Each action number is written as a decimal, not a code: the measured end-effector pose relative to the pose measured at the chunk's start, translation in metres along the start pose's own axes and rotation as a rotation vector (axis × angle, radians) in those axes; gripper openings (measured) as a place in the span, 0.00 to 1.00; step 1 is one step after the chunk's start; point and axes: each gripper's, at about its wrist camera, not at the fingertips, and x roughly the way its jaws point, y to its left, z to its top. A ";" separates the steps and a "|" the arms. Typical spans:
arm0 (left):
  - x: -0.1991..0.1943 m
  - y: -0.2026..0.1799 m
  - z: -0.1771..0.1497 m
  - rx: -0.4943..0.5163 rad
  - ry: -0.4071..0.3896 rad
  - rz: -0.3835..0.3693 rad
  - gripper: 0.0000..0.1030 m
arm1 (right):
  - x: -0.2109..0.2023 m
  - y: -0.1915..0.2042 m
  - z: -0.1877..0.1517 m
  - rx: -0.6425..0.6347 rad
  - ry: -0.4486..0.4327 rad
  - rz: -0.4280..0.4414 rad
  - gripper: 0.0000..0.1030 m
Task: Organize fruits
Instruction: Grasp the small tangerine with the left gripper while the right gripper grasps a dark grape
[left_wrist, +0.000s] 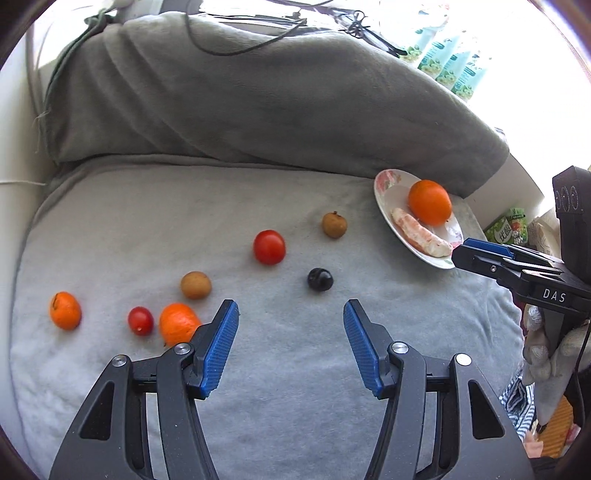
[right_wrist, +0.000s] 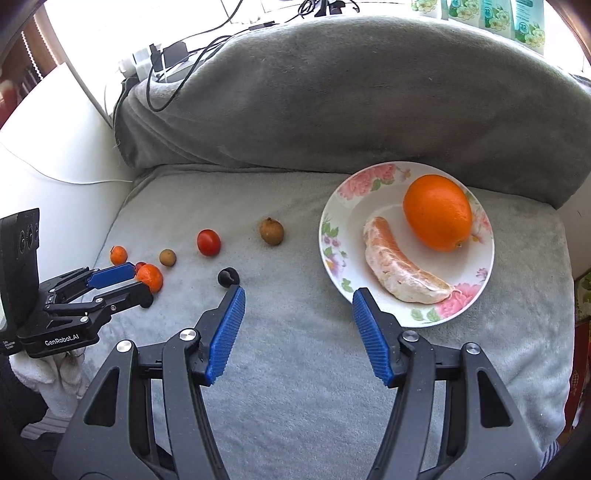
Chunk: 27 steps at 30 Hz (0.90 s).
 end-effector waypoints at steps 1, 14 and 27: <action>-0.001 0.006 -0.002 -0.016 0.001 0.012 0.57 | 0.003 0.004 0.001 -0.009 0.005 0.005 0.62; -0.001 0.063 -0.015 -0.187 0.023 0.052 0.43 | 0.041 0.048 0.008 -0.135 0.088 0.051 0.51; 0.017 0.075 -0.015 -0.233 0.069 0.051 0.42 | 0.084 0.069 0.014 -0.199 0.177 0.078 0.39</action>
